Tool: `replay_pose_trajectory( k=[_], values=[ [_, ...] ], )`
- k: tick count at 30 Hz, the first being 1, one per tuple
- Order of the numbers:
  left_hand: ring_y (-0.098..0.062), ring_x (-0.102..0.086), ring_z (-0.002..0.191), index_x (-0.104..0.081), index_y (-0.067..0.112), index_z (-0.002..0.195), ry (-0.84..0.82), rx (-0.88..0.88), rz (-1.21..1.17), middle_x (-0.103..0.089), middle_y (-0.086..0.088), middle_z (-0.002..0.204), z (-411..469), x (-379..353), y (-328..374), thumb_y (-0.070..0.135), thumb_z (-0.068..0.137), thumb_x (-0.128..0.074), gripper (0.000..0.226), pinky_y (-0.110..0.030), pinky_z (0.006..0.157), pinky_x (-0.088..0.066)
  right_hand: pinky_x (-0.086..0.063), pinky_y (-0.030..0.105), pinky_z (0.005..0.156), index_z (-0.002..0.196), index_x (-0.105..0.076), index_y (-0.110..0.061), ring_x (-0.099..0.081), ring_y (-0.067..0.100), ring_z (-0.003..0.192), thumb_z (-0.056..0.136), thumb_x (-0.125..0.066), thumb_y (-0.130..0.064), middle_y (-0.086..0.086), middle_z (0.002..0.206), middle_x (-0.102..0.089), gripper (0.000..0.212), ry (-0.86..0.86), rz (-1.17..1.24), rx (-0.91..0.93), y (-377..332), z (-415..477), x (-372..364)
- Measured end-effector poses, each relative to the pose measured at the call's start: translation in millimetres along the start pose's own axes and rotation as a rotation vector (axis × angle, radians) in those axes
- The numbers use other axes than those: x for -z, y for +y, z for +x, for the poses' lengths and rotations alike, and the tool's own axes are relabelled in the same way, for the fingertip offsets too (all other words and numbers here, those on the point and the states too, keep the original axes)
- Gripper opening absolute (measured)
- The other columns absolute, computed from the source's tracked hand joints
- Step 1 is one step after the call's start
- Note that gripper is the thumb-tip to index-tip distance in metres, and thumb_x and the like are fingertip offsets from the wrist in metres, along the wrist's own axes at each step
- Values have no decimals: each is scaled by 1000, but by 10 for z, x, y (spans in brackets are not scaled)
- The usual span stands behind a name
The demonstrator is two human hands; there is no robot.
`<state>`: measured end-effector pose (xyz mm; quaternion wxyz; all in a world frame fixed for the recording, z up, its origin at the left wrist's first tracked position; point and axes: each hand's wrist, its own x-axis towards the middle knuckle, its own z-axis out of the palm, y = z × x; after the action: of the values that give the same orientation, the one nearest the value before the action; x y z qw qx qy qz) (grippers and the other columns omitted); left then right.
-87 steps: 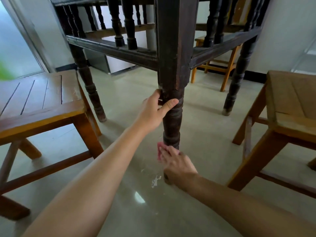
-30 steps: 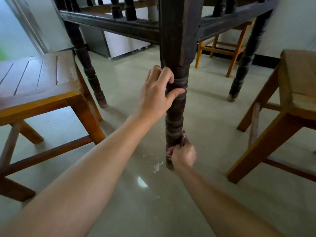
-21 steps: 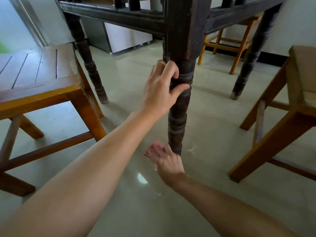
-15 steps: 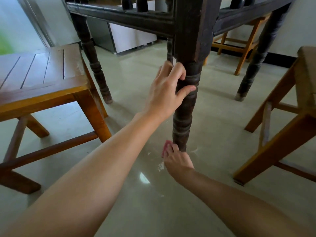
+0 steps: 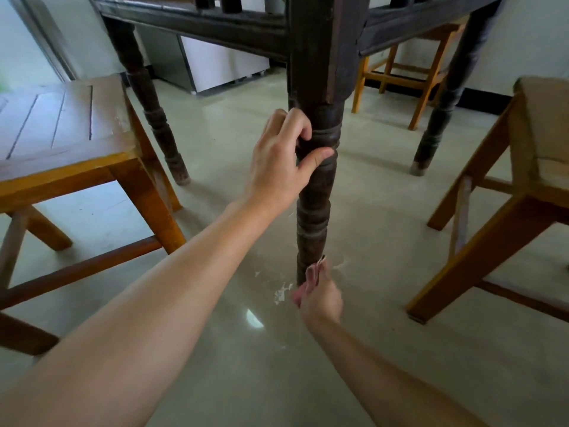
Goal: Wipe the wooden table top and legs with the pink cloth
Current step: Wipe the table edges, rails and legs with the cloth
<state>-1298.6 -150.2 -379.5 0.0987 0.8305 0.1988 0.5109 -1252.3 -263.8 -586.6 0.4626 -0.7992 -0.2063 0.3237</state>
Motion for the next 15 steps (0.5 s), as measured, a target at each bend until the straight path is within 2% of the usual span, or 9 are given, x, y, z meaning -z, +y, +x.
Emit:
replay_pose_trajectory(
  k=[2,3,5,6,8,9,11,14,15],
  values=[
    [-17,-50,73,-51,1,87,16,27,-12,-49,-5,87,-14,2,10,29,80,-72,36,-38,66,-51,-57,29,59,101,-72,-13,-63,15,55,90,-57,-7,5,80,-68,20,-229,-67,-26,317,-229,-149],
    [-16,-49,72,-51,1,87,25,44,-20,-49,-5,86,-23,3,10,30,80,-72,36,-37,66,-50,-58,31,53,103,-73,-13,-62,14,51,89,-55,-2,3,81,-69,25,-266,-87,-39,434,-219,-134],
    [-14,-47,71,-51,1,86,34,62,-37,-49,-4,85,-32,-5,9,31,80,-73,37,-36,65,-50,-50,27,39,114,-69,-10,-54,11,35,93,-52,2,9,84,-71,29,-77,124,-155,429,-1,3],
    [-13,-47,71,-51,1,86,34,64,-41,-49,-4,85,-36,-12,12,31,80,-73,38,-36,65,-49,-48,25,38,117,-66,-7,-55,13,35,94,-51,2,16,88,-71,29,58,272,-215,348,129,96],
    [-14,-47,71,-51,1,86,38,67,-46,-49,-4,84,-40,-26,20,33,81,-71,38,-36,65,-49,-52,22,52,119,-64,-5,-67,15,56,93,-54,3,17,102,-71,29,243,344,-250,122,307,230],
    [-14,-48,71,-51,0,86,41,67,-47,-49,-3,84,-39,-31,17,33,81,-71,39,-36,65,-49,-54,23,63,116,-64,-6,-71,19,72,90,-55,5,15,102,-71,30,258,341,-232,18,342,230],
    [-15,-48,71,-51,0,86,45,66,-52,-49,-4,84,-39,-37,-2,33,81,-71,39,-36,64,-48,-58,34,72,106,-65,-12,-72,28,81,87,-52,6,13,91,-73,29,210,271,-212,-158,264,38],
    [-16,-49,71,-51,-1,86,40,60,-59,-50,-5,84,-46,-34,-17,33,81,-71,39,-37,64,-48,-51,37,82,117,-58,-3,-66,34,98,100,-45,-12,18,104,-67,23,117,183,-266,-228,49,-355],
    [-17,-49,71,-51,-1,86,39,61,-64,-50,-5,84,-45,-31,-18,33,81,-71,39,-37,65,-49,-51,37,83,115,-59,-3,-66,33,99,101,-44,-15,18,104,-67,24,23,172,-263,-224,-32,-444]
  ],
)
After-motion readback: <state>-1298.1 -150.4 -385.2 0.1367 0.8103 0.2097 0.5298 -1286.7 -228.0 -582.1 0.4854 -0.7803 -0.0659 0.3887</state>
